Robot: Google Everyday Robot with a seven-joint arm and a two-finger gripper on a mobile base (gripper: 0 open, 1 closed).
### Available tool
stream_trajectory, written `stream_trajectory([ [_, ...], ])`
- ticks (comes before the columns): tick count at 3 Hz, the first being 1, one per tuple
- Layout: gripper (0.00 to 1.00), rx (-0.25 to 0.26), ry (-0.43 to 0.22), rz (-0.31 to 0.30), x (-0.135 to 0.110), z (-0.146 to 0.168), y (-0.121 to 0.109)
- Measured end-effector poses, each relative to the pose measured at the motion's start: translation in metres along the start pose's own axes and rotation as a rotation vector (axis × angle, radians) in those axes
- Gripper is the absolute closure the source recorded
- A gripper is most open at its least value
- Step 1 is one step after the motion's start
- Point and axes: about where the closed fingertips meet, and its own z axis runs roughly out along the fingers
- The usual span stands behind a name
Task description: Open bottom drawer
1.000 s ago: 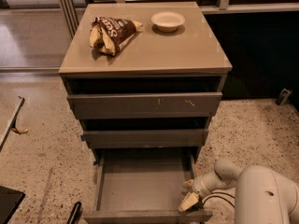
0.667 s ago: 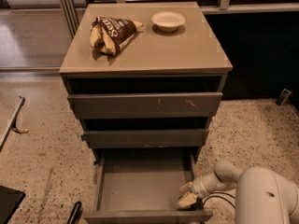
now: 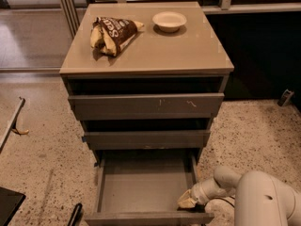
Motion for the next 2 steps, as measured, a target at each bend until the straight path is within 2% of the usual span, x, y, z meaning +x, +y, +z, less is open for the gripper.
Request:
stream_trajectory([
  [1,1.0,-0.021,0.004,0.011,0.0103,0.0094,0.0035],
  [2,0.81,-0.041,0.008,0.019,0.0162,0.017,0.0058],
])
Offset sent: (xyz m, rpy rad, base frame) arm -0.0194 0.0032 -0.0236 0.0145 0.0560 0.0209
